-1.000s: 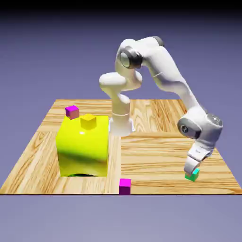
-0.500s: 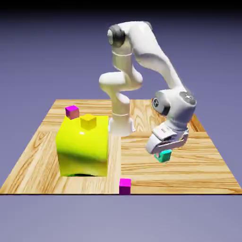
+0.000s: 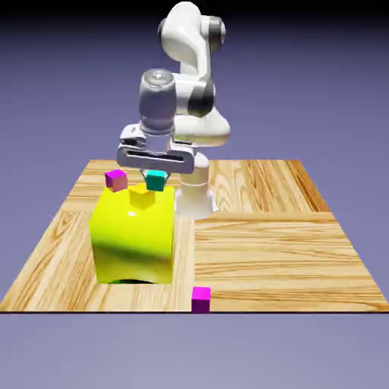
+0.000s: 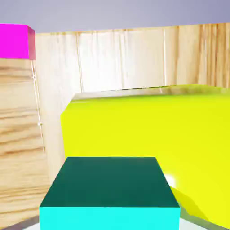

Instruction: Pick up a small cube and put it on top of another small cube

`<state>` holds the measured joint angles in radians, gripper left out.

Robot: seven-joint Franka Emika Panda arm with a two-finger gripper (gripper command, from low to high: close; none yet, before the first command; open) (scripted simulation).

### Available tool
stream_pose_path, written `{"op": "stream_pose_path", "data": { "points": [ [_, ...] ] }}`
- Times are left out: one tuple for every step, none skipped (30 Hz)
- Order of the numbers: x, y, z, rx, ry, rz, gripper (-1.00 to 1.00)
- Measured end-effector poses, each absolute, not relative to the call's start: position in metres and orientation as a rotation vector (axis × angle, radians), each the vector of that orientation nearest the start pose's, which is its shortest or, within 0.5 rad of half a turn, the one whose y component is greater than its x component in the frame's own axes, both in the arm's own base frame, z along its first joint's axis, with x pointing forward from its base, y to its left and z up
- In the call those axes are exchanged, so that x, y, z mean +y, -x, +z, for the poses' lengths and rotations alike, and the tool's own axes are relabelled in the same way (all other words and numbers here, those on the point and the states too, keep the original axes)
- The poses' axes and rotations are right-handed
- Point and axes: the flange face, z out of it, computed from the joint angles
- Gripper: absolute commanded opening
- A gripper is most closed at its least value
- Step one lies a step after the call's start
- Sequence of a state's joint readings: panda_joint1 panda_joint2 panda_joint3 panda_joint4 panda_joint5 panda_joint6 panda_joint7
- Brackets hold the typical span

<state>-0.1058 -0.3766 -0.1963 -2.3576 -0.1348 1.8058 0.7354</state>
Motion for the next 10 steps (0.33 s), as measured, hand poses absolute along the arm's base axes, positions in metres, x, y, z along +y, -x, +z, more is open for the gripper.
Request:
{"op": "stream_pose_path", "data": {
  "points": [
    [-0.15, -0.377, 0.462, 1.546, 2.801, 0.27, -1.0],
    [-0.16, -0.364, 0.466, 1.575, 2.756, 0.276, -1.0],
    [-0.16, -0.364, 0.466, 1.575, 2.756, 0.276, -1.0],
    [-0.16, -0.363, 0.45, 1.576, 2.756, 0.276, -1.0],
    [-0.16, -0.361, 0.434, 1.576, 2.756, 0.276, -1.0],
    [-0.159, -0.359, 0.418, 1.576, 2.756, 0.276, -1.0],
    [-0.158, -0.356, 0.402, 1.575, 2.756, 0.276, -1.0],
    [-0.158, -0.355, 0.397, 1.575, 2.755, 0.276, 1.0],
    [-0.158, -0.355, 0.397, 1.576, 2.758, 0.275, 1.0],
    [-0.158, -0.355, 0.397, 1.576, 2.758, 0.275, 1.0]
  ]
}}
